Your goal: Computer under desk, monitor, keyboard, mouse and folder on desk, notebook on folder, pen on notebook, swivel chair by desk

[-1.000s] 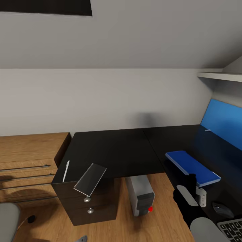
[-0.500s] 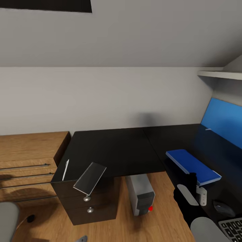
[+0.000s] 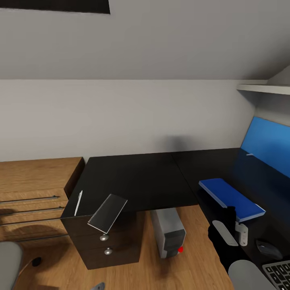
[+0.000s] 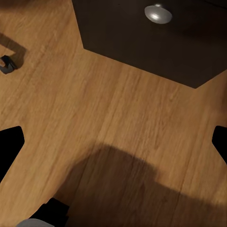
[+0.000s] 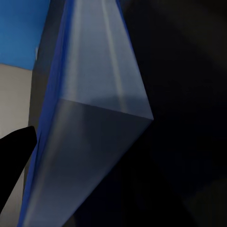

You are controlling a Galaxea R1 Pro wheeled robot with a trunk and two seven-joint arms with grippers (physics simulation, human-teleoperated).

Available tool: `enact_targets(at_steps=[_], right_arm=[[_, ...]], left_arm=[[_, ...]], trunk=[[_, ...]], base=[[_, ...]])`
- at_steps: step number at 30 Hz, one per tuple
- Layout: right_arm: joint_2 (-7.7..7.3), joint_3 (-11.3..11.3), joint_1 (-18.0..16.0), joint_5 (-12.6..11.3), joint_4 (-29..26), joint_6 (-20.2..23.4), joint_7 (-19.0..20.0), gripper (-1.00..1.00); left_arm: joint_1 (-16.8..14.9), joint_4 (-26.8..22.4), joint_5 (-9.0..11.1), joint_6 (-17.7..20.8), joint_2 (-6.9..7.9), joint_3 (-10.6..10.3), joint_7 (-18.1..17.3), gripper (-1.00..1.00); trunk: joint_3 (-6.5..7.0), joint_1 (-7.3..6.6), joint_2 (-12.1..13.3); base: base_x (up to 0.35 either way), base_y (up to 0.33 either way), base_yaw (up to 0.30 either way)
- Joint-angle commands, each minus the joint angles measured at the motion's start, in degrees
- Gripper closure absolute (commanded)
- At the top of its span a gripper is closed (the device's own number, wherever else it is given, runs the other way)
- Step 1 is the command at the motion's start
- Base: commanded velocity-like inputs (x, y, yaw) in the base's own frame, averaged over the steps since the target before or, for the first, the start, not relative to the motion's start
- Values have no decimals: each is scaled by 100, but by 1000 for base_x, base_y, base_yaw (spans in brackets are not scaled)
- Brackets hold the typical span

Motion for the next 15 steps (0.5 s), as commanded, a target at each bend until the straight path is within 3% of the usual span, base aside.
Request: enact_targets(at_steps=[1, 15], right_arm=[[-1, -2, -1, -280, 458, -51, -37, 100], [-4, 1, -1, -279, 439, -79, -16, 100]], left_arm=[[-6, 2, 61, -42, 5, -36, 33, -100], [-6, 4, 63, -35, 5, -35, 34, -100]], trunk=[[-6, 0, -2], [-6, 0, -2]], base=[[0, 0, 0], [0, 0, 0]])
